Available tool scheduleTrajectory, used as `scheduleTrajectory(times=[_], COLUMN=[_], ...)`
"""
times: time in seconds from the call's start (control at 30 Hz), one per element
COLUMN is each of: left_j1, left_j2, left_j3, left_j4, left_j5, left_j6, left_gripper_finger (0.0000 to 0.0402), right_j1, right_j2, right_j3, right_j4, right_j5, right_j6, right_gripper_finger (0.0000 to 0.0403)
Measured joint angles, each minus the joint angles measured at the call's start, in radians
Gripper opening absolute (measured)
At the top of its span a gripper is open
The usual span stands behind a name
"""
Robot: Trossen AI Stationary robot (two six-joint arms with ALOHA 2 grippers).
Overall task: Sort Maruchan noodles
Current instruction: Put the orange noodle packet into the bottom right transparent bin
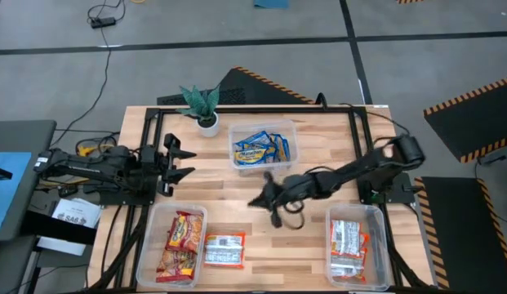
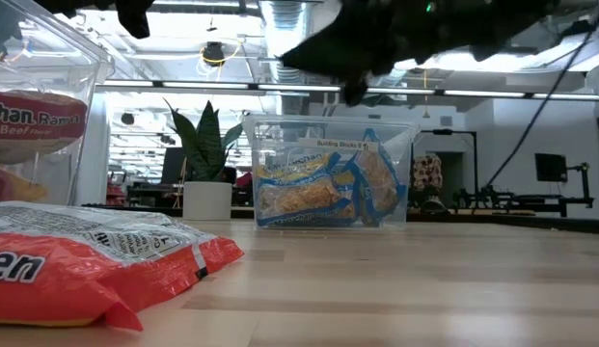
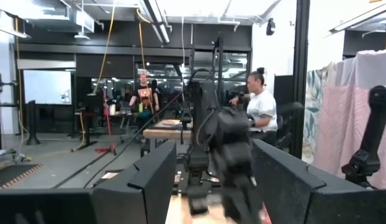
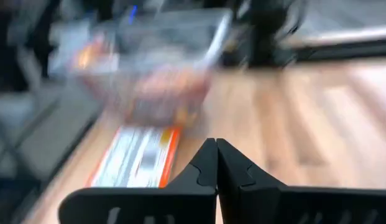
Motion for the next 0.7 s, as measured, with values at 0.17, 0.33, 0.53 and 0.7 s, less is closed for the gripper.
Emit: scheduleTrajectory(times=[0.17, 0.33, 0.53, 0.7], left_j1=[0.000, 0.000, 0.000, 0.000], left_j2=[-0.001, -0.001, -0.001, 0.000], left_j3=[0.000, 0.000, 0.000, 0.000], left_j4=[0.000, 0.000, 0.000, -0.005], left_j5=[0.000, 0.000, 0.000, 0.000], left_j6=[-0.001, -0.001, -0.001, -0.001], left_gripper_finger=[0.0194, 0.0194, 0.0194, 0.0194], right_j1=[0.045, 0.070, 0.071, 0.070], right_j2=[0.172, 0.330, 0.485, 0.585], right_j3=[0.138, 0.268, 0.406, 0.505], right_j4=[-0.125, -0.139, -0.141, -0.166], right_j5=[-0.138, -0.198, -0.216, -0.296], right_j6=[-0.128, -0.245, -0.387, -0.443], right_gripper_finger=[0.0008, 0.0007, 0.0007, 0.0007])
